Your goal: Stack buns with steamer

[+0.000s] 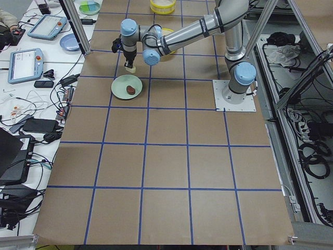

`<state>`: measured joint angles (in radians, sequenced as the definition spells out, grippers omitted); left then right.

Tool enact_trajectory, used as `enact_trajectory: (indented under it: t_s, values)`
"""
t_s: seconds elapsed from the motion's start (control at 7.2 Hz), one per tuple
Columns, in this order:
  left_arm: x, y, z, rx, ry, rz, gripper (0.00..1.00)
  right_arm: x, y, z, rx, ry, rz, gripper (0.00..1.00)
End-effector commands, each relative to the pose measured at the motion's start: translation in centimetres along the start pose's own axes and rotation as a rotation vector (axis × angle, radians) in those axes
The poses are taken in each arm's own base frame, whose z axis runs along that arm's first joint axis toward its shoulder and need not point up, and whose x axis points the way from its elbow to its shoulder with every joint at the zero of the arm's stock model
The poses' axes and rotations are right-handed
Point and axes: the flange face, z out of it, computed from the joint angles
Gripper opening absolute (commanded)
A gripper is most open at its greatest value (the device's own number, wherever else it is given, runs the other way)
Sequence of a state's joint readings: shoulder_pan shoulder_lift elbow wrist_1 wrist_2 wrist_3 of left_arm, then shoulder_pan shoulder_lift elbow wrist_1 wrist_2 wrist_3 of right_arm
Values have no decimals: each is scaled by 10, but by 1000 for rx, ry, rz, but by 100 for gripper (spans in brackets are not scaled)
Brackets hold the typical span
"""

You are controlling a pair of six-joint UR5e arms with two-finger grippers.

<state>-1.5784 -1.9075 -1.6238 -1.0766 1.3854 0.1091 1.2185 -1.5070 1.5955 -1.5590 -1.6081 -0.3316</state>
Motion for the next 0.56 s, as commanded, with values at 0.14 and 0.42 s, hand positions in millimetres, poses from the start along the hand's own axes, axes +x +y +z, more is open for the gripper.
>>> enact_trajectory:
  t_s: [0.14, 0.42]
  values:
    - [163, 50, 20, -102, 128, -258, 0, 158, -30, 85, -38, 39, -1, 90]
    - [201, 85, 56, -192, 150, -283, 0, 228, -44, 144, -32, 70, -96, 85]
